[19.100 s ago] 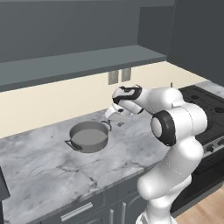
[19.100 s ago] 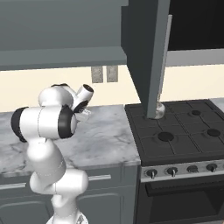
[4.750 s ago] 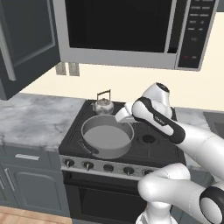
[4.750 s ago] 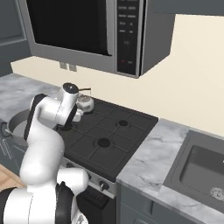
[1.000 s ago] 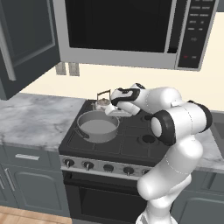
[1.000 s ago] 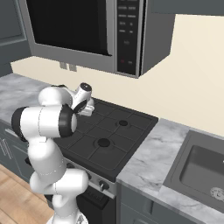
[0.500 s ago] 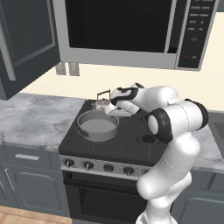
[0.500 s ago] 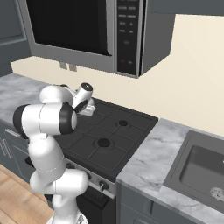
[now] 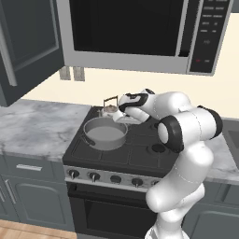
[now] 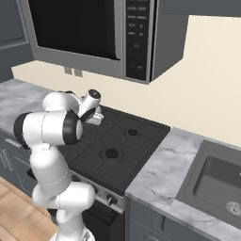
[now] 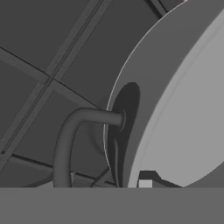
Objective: Pick the kettle from the cabinet and place it on a stove burner. Then pick the pot from the counter and place it on another stove burner. Finally, turn both burners on.
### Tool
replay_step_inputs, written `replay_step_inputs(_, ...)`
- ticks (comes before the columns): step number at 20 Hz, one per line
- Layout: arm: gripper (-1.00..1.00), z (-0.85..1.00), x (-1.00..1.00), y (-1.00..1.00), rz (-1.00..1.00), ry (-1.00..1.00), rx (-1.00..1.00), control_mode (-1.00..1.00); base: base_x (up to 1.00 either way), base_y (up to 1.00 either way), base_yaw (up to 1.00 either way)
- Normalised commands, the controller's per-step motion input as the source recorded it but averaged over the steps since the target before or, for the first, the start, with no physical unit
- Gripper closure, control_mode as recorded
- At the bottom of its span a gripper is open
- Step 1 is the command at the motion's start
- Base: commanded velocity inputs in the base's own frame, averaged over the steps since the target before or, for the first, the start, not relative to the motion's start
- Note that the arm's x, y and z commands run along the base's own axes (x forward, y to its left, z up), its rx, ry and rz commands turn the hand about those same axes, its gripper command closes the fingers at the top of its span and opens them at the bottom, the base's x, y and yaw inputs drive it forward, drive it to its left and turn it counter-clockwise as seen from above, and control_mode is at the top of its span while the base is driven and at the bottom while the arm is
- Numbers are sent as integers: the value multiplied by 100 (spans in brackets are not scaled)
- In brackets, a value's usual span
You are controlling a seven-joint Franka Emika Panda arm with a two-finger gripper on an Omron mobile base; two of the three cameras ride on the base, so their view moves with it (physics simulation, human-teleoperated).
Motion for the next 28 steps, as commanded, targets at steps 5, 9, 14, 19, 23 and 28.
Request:
replay_step_inputs(5, 100, -6, 0, -3, 0, 0, 0, -100, 0, 0, 0)
replay_step_inputs(9, 100, -10, 0, 0, 0, 0, 0, -100, 0, 0, 0)
replay_step_inputs(14, 100, -13, 0, 0, 0, 0, 0, -100, 0, 0, 0)
replay_step_inputs(19, 100, -16, 1, 0, 0, 0, 0, -100, 0, 0, 0)
replay_step_inputs(23, 100, -22, 5, 0, 0, 0, 0, -100, 0, 0, 0)
replay_step_inputs(28, 100, -21, 5, 0, 0, 0, 0, -100, 0, 0, 0)
